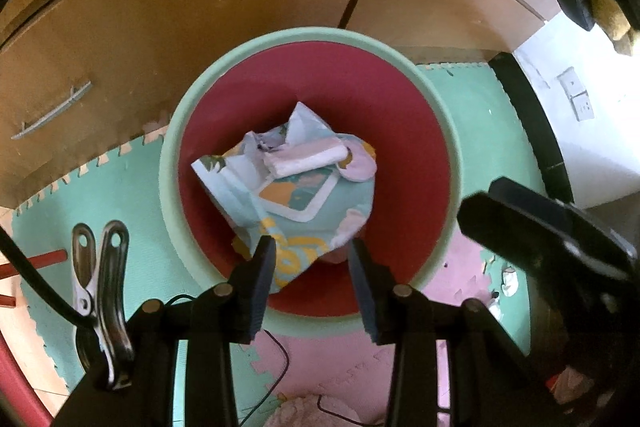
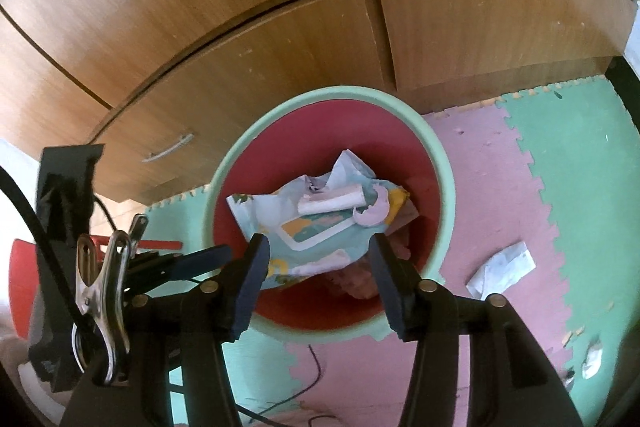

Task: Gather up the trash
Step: 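Open the left tool to drop the tissue while the right tool drops the crescent, then move both open tools from the bucket toward the silver tube by the sock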

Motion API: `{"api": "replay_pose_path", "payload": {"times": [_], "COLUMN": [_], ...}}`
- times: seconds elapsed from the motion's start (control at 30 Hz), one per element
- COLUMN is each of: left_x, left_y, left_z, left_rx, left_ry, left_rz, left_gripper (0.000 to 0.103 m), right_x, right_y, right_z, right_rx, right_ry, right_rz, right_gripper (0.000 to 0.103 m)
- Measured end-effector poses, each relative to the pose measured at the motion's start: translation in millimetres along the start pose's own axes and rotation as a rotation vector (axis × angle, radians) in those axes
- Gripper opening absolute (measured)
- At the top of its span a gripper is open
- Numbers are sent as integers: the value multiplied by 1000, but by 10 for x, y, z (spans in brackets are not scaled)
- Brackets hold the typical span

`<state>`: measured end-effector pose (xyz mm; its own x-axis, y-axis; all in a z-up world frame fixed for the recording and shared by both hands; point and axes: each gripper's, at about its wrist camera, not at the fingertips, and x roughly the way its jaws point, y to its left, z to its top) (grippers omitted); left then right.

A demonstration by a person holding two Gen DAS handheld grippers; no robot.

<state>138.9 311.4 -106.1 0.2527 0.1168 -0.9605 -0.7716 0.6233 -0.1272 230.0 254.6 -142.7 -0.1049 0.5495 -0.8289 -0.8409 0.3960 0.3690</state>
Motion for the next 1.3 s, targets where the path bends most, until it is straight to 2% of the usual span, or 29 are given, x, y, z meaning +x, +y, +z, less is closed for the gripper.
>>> {"api": "replay_pose_path", "payload": {"times": [0.17, 0.37, 0.57, 0.93, 1.3], "left_x": [-194, -329, -374, -232, 125], "left_y": [-216, -589, -1113, -2098, -3256], "left_z": [-123, -345, -585, -970, -1476], "left_rx": [29, 79, 211, 408, 573], "left_ry": [-51, -60, -48, 8, 61], "left_rz": [11, -9, -30, -95, -158], "left_gripper": [39, 39, 39, 39, 39], "right_x": [-252, -661, -1041, -1530, -1954], "right_y": [-68, -289, -609, -1236, -1981], "right_z": [-179, -548, -1056, -1857, -2712], "right_rx": [23, 83, 194, 385, 540], "right_ry": [-44, -113, -162, -248, -318], "right_rz": [31, 31, 20, -54, -155], "right_gripper": [53, 53, 53, 53, 53]}}
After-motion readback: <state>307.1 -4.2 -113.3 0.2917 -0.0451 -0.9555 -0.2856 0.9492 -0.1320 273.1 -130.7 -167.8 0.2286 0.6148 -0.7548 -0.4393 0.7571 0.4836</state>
